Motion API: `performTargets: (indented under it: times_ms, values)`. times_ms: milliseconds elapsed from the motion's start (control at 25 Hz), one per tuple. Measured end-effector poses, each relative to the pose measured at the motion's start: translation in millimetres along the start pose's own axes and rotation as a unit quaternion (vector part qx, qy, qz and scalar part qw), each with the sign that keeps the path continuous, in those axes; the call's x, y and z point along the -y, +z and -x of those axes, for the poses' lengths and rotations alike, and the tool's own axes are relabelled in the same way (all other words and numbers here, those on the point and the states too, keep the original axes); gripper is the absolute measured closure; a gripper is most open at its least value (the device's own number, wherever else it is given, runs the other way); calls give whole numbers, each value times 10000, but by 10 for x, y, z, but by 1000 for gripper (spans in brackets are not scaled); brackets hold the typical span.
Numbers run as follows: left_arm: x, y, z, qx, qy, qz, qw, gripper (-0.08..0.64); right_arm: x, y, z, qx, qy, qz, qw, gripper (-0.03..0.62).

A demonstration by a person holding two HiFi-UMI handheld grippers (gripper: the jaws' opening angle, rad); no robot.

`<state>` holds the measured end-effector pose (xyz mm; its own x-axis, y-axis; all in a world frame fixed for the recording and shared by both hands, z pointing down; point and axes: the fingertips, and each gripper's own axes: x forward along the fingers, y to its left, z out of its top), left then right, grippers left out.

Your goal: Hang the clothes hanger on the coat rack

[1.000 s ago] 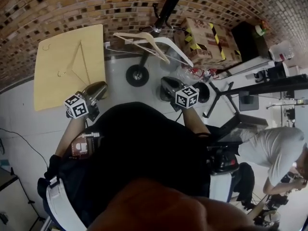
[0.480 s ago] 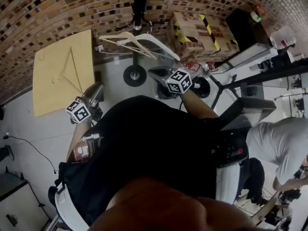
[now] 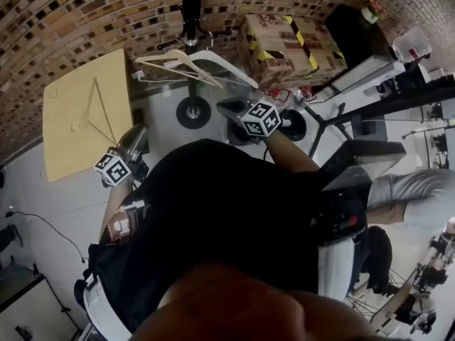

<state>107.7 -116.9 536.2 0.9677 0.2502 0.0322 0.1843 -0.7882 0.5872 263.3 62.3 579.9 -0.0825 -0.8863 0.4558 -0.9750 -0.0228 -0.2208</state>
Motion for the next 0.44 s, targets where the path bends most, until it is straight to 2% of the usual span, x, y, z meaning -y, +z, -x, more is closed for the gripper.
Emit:
performTargets:
  times_ms: [440]
  values:
    - [-131, 54, -35, -26, -100, -48, 9999, 494, 47, 49, -79, 69, -2, -26, 10000, 580]
